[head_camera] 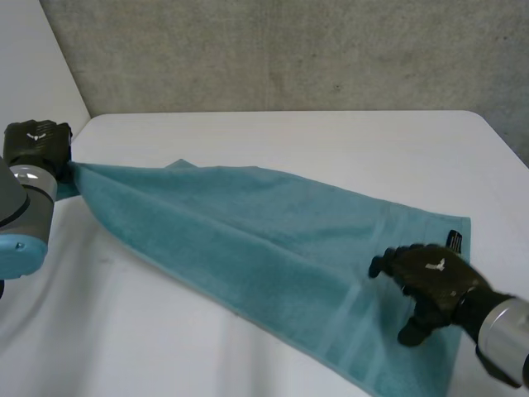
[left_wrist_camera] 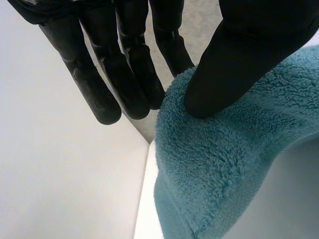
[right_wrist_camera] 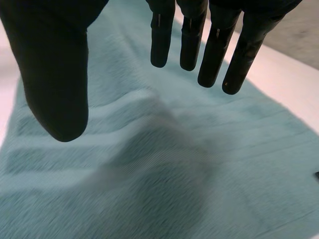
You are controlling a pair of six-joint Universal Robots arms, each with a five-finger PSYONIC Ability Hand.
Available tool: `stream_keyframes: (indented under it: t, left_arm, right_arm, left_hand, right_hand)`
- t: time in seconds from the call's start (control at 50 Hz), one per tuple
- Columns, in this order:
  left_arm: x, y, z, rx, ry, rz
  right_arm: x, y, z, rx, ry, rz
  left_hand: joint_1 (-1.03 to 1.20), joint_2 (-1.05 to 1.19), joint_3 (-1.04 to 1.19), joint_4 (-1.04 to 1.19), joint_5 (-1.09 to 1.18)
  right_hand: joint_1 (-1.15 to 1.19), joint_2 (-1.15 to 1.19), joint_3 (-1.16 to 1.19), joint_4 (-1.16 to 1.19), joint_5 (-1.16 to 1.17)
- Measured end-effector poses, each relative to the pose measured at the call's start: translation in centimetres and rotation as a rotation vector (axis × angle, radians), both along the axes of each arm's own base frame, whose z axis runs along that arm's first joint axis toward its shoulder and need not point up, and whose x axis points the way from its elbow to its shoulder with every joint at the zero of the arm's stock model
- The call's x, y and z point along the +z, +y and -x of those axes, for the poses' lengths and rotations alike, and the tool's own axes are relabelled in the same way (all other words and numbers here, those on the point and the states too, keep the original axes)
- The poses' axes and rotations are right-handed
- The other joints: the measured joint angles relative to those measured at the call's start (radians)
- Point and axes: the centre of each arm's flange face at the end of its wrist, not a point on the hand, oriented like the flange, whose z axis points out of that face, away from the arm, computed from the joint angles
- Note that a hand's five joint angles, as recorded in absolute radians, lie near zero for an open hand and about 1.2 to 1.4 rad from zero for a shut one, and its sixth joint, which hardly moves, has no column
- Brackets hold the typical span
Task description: Fold the laundry
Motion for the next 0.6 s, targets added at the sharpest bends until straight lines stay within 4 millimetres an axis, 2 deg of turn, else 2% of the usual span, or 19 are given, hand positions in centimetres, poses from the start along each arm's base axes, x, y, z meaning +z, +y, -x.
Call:
stream_keyframes:
  t: [0.16,0.3,0.44,0.6]
  left_arm:
    - [-0.1,-0.6,-0.4,0.013,0.002,0.036]
    - [-0.3,-0.6,-0.3,0.011,0.002,0.034]
    - [-0.5,-0.6,-0.1,0.006,0.002,0.027]
    - [-0.8,-0.4,0.3,-0.003,0.003,0.018]
  right_arm:
    - [-2.0,2.6,-1.3,0.084,0.002,0.005]
    - [-2.5,4.6,-2.6,0.168,-0.016,0.011]
    - [-2.8,5.4,-3.1,0.211,-0.020,0.017]
    - [-4.2,6.0,-3.9,0.261,0.002,0.007]
  left_hand:
    - [0.000,0.000,0.000,0.000,0.000]
    - [0.000,0.000,0.000,0.000,0.000]
    - [0.000,0.001,0.001,0.000,0.000]
    - [0.000,0.001,0.001,0.000,0.000]
  right_hand:
    - [-0.001,-0.002,-0.016,-0.026,-0.027]
    - [-0.016,-0.018,-0.034,-0.046,-0.034]
    - [-0.016,-0.018,-0.034,-0.046,-0.034]
    - [-0.016,-0.018,-0.034,-0.046,-0.034]
